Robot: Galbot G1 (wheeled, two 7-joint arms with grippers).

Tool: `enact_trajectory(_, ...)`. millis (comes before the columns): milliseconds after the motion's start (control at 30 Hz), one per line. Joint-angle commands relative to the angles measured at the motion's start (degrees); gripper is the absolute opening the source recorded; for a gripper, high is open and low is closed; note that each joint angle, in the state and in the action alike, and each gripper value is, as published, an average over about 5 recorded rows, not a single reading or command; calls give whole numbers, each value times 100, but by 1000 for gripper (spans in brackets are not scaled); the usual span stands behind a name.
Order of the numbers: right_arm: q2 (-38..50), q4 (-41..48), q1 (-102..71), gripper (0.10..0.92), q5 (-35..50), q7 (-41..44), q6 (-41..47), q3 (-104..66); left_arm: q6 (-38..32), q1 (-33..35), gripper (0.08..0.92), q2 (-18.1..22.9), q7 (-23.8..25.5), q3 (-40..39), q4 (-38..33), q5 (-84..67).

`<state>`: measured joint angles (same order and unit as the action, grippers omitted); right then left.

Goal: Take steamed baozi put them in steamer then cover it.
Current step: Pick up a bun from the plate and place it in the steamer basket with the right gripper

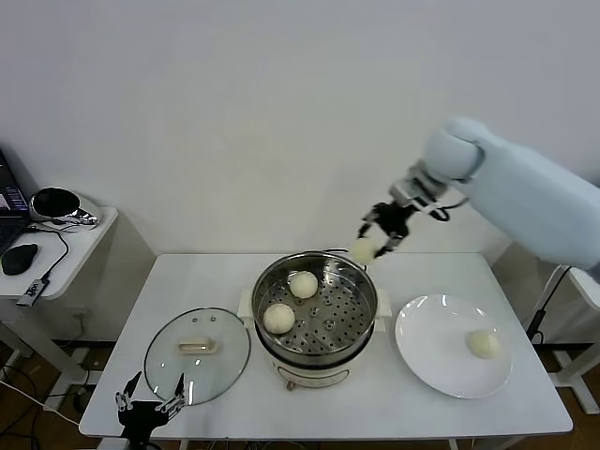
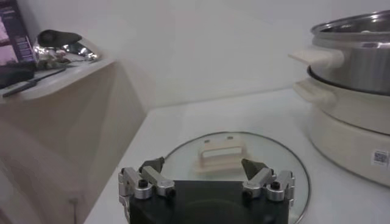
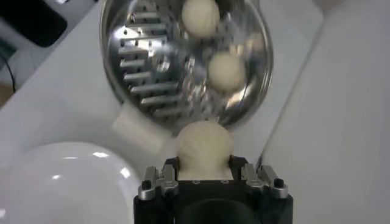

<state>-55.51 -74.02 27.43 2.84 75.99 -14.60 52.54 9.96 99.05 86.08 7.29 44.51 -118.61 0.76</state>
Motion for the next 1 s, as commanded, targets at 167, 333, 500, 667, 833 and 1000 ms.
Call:
enact_trajectory(167,-1144,-327,190,526,-968,-510,-2353,978,-44,23,823,60,-42,20,-80,30)
enact_trajectory(333,-1154,-410,17,527,-1463,-859,-2789,1103,-46,22,823,85,-41,23,-66,34)
enact_trajectory(500,-1141,-550,-114,532,-1892,-1016,-3045,1127,-44,-6,823,106,-38,26,-39,29)
enact_trajectory(667,-1001,-827,-143,531,-1676,-1049,-2963,1353,-44,-21,823,97,-37,27,-6,32)
enact_trajectory(833,-956,-946,-210,534,-1613,-1066,-3015,1484,-45,-39,823,90,-38,26,33,29)
enact_trajectory(1000,-934,-996,-255,534,-1707,-1058,-3029,1473,-47,-56,823,87,-36,27,49,14)
